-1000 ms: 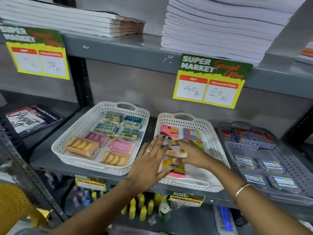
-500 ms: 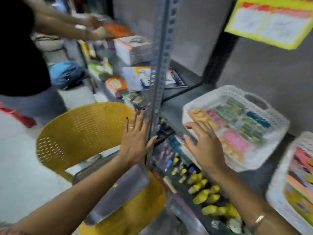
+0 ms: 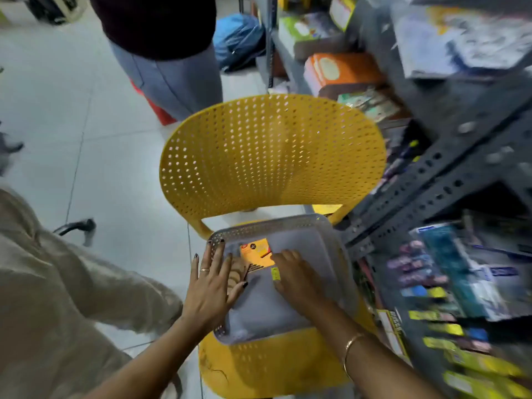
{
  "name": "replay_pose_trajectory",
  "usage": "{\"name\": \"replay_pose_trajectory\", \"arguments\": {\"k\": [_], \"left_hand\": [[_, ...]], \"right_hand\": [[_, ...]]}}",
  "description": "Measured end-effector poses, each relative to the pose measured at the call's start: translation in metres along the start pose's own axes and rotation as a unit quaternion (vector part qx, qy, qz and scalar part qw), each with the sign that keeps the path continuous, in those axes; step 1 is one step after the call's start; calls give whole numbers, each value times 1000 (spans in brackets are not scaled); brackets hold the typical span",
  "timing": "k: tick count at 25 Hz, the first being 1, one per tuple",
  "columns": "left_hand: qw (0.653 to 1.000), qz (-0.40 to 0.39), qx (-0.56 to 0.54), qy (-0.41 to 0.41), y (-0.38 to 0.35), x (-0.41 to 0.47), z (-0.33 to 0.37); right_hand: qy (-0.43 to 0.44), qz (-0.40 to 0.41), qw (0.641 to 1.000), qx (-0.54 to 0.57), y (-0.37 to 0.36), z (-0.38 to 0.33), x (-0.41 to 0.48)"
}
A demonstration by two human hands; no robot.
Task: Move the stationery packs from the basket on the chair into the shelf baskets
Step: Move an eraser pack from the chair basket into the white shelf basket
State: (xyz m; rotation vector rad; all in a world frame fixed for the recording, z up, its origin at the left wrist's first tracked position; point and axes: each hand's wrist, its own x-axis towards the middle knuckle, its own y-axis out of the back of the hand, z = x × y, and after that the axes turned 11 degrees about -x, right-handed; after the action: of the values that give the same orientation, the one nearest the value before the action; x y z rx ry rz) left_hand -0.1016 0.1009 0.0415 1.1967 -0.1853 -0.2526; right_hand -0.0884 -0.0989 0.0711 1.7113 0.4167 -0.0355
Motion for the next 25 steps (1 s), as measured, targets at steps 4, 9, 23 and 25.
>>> {"name": "replay_pose_trajectory", "arguments": {"k": [4, 9, 23, 25], "left_hand": [[999, -31, 15, 29, -44, -18, -37], [998, -34, 13, 56, -75, -29, -53], [999, -22, -16, 29, -79, -31, -58], [999, -40, -2, 26, -79, -31, -59]], "right_hand": [[137, -18, 988, -65, -66, -18, 44], [270, -42, 943, -192, -105, -32, 97], [126, -77, 981, -123, -93, 20, 69], [107, -50, 989, -88, -88, 24, 58]]}}
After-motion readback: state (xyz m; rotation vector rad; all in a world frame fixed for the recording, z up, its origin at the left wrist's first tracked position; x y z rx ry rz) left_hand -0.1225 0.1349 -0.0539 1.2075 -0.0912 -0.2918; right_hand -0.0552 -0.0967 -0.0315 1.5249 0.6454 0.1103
